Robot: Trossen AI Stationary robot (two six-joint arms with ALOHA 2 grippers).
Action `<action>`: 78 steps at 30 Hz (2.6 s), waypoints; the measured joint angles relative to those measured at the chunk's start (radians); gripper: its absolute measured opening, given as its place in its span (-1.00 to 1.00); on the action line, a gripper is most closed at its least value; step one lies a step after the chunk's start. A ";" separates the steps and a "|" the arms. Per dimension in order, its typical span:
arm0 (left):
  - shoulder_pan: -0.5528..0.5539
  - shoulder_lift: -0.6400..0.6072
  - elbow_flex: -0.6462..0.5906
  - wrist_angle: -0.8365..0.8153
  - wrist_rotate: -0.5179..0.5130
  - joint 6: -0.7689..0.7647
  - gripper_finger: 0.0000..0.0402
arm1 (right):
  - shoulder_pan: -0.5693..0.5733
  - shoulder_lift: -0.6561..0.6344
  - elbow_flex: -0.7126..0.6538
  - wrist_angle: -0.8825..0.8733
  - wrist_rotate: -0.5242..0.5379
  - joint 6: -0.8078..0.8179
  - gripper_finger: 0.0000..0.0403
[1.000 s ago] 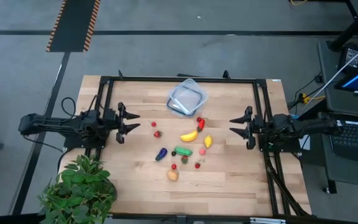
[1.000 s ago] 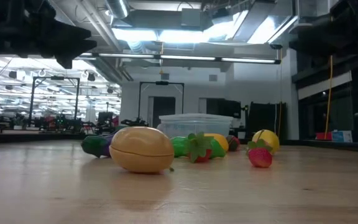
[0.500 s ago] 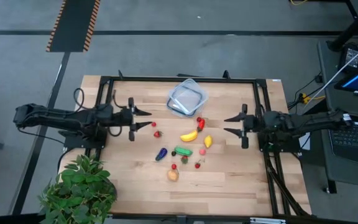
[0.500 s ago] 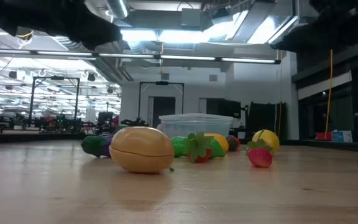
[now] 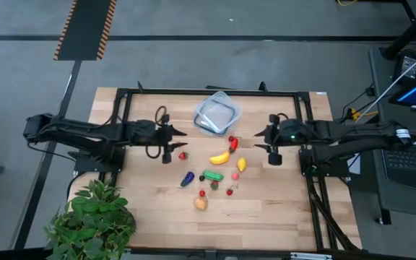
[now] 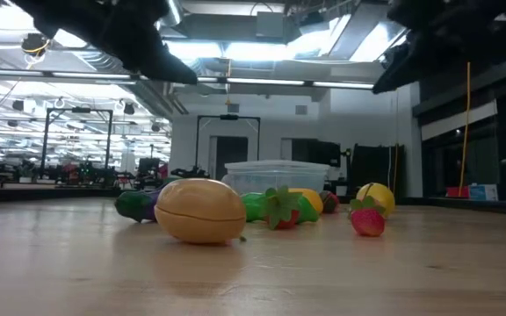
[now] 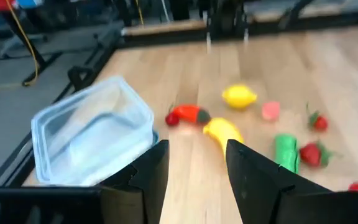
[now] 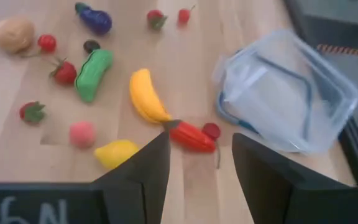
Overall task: Pick and placing Produce into tupperware
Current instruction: Put the red chili pepper into the transparent container
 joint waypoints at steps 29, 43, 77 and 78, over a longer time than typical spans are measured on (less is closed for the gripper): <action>-0.001 0.091 0.035 -0.060 -0.068 -0.010 -0.51 | -0.064 0.686 0.363 -0.150 0.064 -0.652 -0.13; -0.001 0.090 0.035 -0.087 -0.068 -0.010 -0.45 | -0.064 0.822 0.380 -0.152 0.065 -0.755 -0.13; -0.001 0.090 0.034 -0.101 -0.068 -0.008 -0.52 | -0.066 0.927 0.379 -0.036 0.019 -0.793 -0.13; -0.001 0.090 0.034 -0.102 -0.068 -0.008 -0.51 | -0.066 0.939 0.379 -0.033 0.019 -0.790 -0.13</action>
